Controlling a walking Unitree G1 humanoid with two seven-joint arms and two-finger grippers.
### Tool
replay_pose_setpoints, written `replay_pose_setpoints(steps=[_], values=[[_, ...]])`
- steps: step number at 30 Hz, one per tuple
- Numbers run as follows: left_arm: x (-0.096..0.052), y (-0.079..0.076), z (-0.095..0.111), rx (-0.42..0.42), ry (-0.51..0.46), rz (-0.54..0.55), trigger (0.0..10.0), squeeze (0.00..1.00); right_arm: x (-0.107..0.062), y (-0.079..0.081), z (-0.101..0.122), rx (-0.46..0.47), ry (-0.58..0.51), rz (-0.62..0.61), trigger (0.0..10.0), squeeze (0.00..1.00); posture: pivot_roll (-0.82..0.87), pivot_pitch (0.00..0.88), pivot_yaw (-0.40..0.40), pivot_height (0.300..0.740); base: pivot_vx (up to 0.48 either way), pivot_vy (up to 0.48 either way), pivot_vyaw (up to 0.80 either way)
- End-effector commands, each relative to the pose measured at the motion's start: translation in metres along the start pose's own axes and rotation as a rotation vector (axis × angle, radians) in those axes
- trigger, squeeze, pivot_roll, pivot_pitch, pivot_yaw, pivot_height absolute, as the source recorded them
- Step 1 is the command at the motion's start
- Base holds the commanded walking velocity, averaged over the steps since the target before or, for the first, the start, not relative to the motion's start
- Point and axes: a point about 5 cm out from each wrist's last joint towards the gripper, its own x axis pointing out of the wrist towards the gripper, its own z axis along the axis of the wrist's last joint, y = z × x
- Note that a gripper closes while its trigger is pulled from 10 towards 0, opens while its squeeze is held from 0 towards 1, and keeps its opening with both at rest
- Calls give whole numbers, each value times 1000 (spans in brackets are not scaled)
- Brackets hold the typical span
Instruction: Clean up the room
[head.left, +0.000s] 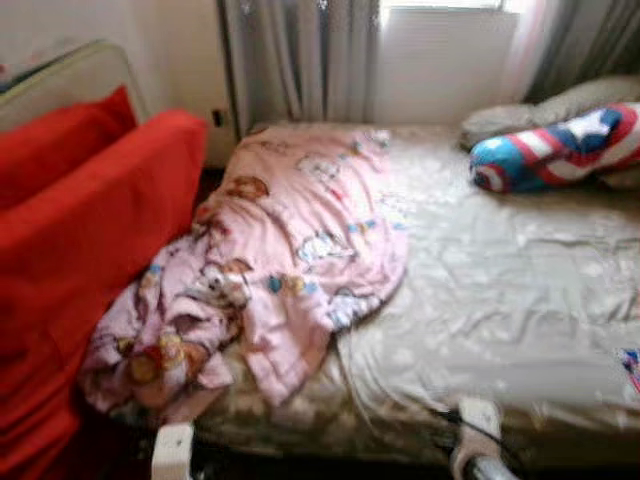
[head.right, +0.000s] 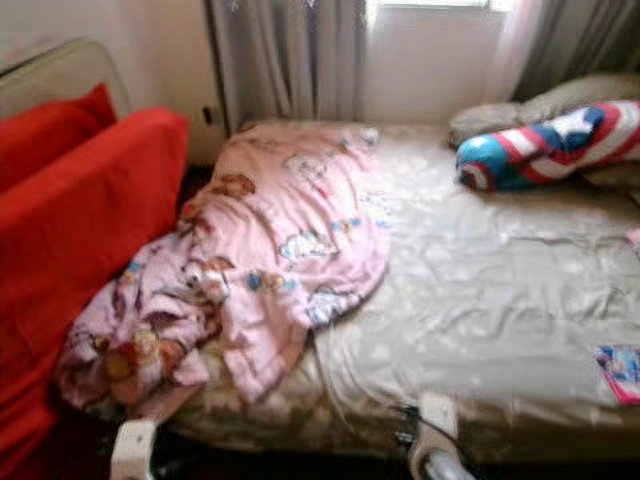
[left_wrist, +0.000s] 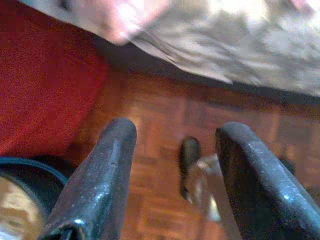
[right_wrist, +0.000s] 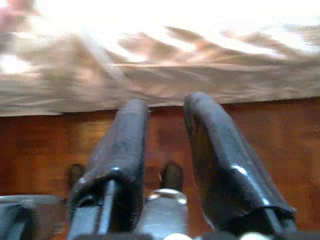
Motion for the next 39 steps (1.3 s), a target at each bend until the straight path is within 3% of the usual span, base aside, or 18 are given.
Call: replay_pose_setpoints(steps=[1,6,28,39], values=[[1,-6,1,6,-3,-13,10000,0,-2,-12,-1,-3,1,-30,10000,0,-22,0,3,740,0,0,0],[1,-6,1,5,-8,-13,10000,0,-1,-12,0,-10,-5,-26,10000,0,-18,0,-1,740,0,0,121],[2,-7,4,-22,-23,-16,10000,0,-1,-12,3,2,-11,-29,10000,0,-17,0,-5,740,0,0,788],[2,-7,5,-28,-29,-16,10000,0,-1,-12,4,45,-26,-38,10000,0,-18,0,-4,740,0,0,0]])
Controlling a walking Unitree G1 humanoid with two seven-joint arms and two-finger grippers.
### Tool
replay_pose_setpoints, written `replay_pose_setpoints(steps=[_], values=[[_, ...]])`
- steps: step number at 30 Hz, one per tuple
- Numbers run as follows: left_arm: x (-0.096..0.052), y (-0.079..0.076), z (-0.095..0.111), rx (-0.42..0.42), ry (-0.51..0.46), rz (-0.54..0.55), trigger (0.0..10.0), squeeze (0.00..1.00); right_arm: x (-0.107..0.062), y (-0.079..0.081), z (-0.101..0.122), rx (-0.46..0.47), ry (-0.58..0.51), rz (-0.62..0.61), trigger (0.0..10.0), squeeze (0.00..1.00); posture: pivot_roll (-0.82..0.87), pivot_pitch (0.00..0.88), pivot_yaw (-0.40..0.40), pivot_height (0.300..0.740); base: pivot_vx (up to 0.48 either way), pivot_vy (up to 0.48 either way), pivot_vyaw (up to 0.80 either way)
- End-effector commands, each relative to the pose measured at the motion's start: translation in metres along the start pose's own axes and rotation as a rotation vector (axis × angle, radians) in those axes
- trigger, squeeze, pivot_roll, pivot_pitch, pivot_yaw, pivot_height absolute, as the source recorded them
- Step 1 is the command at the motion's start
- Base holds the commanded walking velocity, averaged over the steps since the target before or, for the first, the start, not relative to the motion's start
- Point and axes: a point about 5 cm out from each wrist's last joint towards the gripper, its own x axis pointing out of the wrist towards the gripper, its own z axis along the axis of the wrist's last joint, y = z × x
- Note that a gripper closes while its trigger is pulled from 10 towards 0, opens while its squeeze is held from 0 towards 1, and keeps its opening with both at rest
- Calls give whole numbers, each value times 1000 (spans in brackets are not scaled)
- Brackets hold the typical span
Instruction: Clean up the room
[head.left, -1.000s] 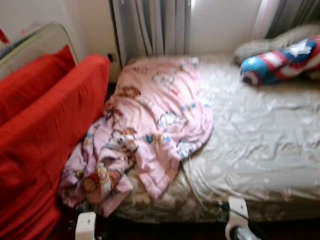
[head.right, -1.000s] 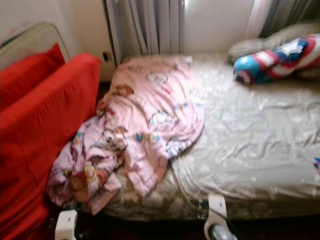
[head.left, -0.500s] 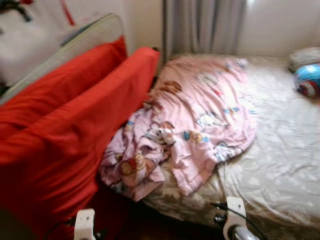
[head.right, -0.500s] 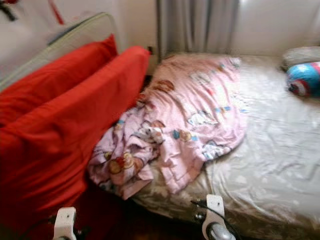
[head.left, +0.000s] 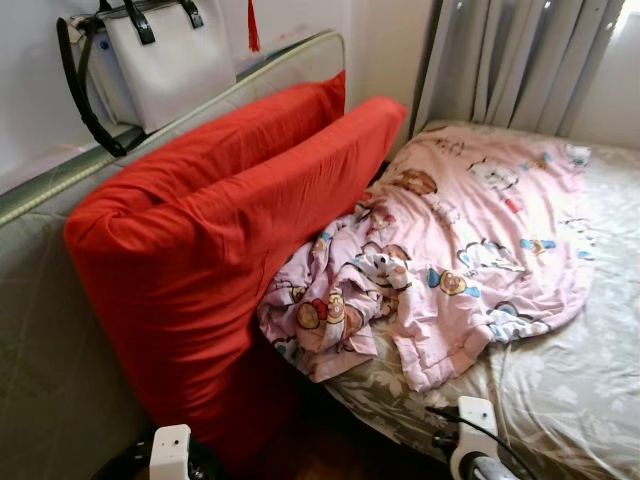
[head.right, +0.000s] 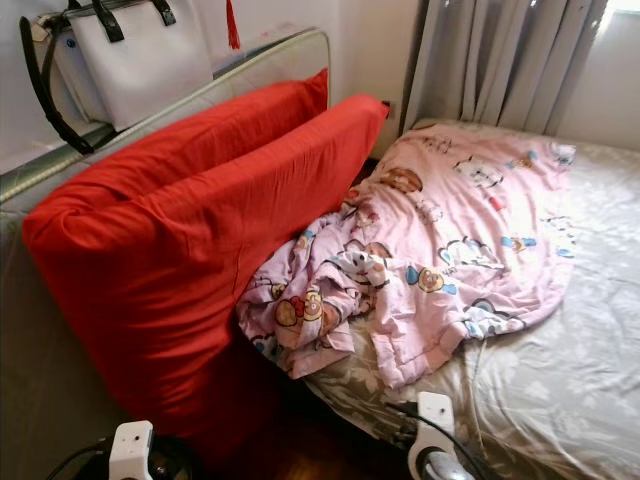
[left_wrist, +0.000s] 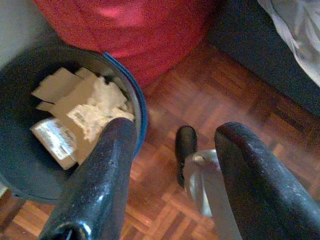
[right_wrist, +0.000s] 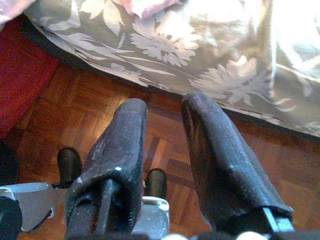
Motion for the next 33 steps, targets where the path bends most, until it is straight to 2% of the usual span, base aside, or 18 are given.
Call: replay_pose_setpoints(steps=[1,16,33], values=[[0,1,2,-1,-5,0,10000,0,0,1,4,22,-20,-3,10000,0,-18,0,-4,740,0,0,0],[0,1,3,3,-3,-7,10000,0,1,2,5,27,-31,2,10000,0,-15,0,-3,740,0,0,0],[0,2,2,4,-1,-12,10000,0,1,2,4,15,-25,4,10000,0,-17,0,3,740,261,0,0]])
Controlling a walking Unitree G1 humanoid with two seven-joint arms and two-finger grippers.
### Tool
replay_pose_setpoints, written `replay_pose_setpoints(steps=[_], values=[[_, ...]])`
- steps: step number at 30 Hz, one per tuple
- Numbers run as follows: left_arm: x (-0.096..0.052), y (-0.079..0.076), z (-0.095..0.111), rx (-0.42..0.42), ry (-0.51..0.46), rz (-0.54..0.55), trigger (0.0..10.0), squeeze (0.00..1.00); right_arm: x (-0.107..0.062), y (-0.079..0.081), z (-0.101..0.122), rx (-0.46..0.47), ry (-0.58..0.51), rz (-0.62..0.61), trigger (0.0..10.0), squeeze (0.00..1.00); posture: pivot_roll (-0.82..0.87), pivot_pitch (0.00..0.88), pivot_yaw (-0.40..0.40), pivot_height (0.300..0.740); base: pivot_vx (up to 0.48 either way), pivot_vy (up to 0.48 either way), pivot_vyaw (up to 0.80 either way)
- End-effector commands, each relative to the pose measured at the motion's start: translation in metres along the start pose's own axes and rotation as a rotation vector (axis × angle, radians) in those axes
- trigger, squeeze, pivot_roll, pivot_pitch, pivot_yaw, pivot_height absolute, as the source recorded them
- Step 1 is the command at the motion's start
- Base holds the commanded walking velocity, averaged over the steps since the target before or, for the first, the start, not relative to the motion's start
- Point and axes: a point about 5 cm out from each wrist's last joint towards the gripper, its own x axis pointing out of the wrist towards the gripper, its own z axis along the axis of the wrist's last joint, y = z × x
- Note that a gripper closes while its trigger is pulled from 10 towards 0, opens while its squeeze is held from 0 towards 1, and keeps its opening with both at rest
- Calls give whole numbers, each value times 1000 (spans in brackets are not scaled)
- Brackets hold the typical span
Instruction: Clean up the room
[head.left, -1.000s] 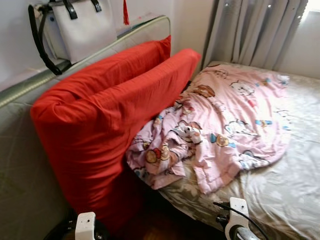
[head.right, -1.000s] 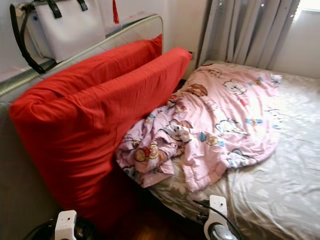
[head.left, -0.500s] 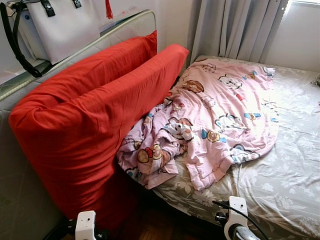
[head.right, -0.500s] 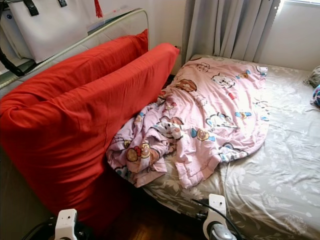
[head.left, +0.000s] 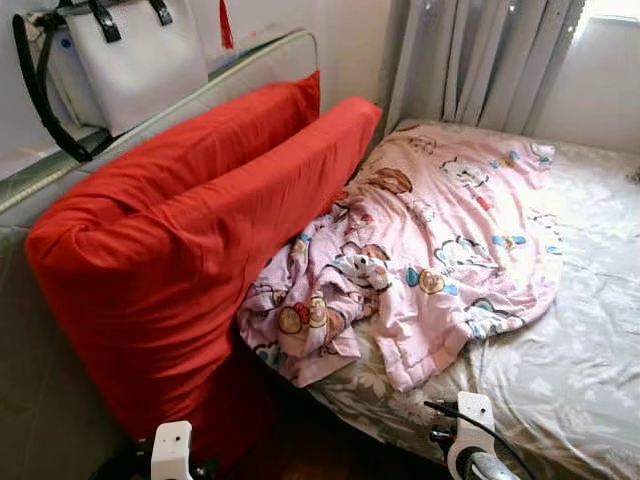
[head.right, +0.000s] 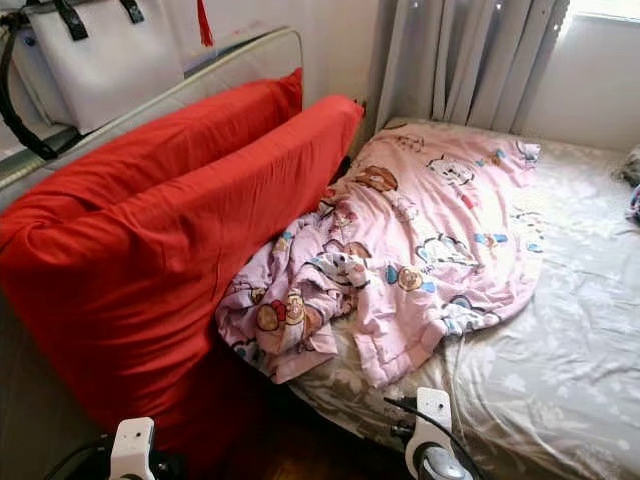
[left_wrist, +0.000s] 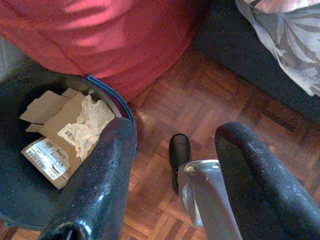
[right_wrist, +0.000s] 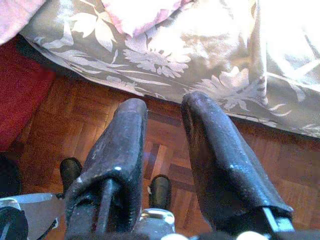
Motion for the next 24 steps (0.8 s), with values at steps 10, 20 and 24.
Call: replay_pose_setpoints(steps=[10,20,24], values=[[-1,2,-2,5,12,4,10000,0,0,0,3,-9,-7,5,10000,0,-15,0,2,740,291,0,0],[-1,3,-2,7,8,5,10000,0,0,1,3,-7,-7,12,10000,0,-16,0,1,740,202,0,320],[-1,3,1,13,-25,2,10000,0,0,1,3,1,-12,20,10000,0,-15,0,4,740,0,0,0]])
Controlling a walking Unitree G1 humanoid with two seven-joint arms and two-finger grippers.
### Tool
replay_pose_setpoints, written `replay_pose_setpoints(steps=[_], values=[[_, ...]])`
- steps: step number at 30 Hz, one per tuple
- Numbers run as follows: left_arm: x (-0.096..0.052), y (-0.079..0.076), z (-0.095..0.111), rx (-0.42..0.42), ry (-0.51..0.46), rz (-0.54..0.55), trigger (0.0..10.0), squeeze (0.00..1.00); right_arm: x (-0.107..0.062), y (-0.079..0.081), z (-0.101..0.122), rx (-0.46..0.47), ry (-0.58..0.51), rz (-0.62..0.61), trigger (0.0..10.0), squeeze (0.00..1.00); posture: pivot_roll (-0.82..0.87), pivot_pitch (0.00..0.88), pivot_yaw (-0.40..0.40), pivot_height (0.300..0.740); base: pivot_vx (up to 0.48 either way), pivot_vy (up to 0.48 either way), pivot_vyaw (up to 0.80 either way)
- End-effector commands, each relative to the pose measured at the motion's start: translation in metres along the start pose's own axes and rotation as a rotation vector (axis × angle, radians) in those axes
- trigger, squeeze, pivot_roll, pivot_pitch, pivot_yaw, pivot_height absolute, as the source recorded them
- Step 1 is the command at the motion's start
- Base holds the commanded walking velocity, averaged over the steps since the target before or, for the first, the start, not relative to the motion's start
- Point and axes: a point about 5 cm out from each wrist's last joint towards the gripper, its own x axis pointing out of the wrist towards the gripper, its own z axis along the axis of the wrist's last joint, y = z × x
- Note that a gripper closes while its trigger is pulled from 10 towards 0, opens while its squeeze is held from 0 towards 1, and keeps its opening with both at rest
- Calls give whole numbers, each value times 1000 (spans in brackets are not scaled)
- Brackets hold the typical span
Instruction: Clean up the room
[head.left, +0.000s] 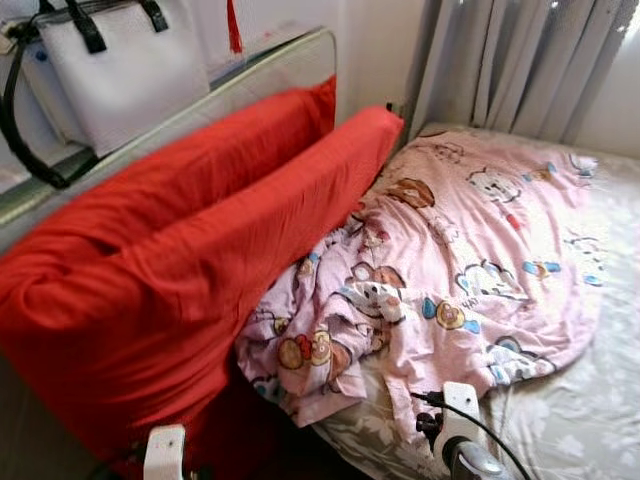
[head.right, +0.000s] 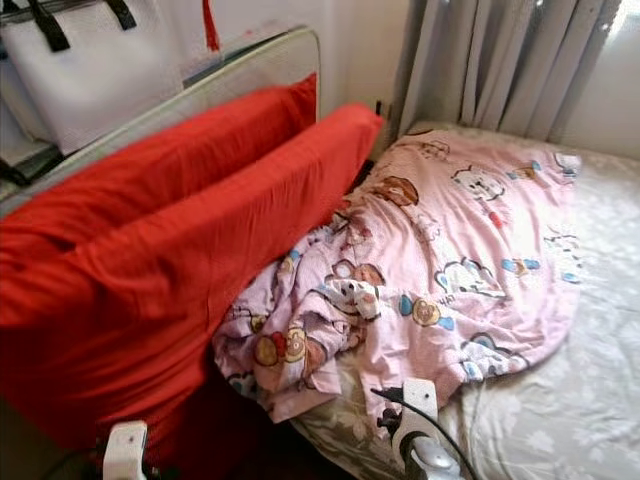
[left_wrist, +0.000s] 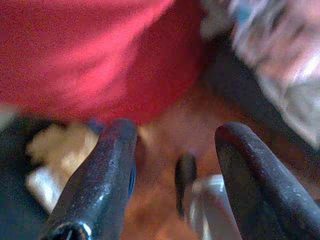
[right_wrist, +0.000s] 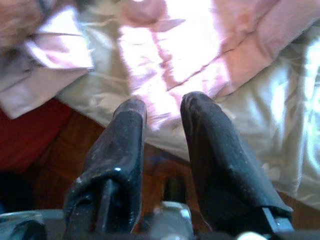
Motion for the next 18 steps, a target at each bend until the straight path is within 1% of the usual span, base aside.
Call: replay_pose_setpoints(steps=[1,4,5,10,12,13,14,15,16,18], values=[[-2,-2,-9,-4,13,-8,10000,0,-2,-5,-4,-1,3,-4,10000,0,-15,0,4,740,0,0,0],[-2,-2,-5,-20,-29,-11,10000,0,-2,-4,0,-2,-36,6,10000,0,-10,0,7,740,0,0,0],[-3,-2,-3,-25,-60,-13,10000,0,-2,-4,1,17,-66,0,10000,0,-11,0,12,740,0,0,0],[-4,-2,0,-14,-106,-28,10000,0,-3,-4,2,70,-110,-9,10000,0,-17,0,20,740,0,0,0],[-5,-2,3,-5,-161,-46,10000,0,-4,-4,2,114,-148,1,10000,0,-19,7,25,740,0,0,0],[2,-15,40,15,-286,-81,10000,0,-4,-3,2,114,-158,7,10000,0,-21,8,27,740,0,0,0],[5,-32,87,37,-439,-122,10000,0,-5,-3,2,111,-165,13,10000,0,-21,8,27,740,0,0,0],[5,-32,87,37,-439,-122,10000,0,-5,-3,2,111,-165,13,10000,0,-21,8,27,740,0,0,0],[3,-43,118,40,-549,-152,10000,0,-5,-3,2,112,-182,20,10000,0,-22,12,31,740,0,0,0],[0,-50,131,55,-617,-182,10000,0,-6,-2,1,112,-197,32,10000,0,-26,11,36,740,0,0,0]])
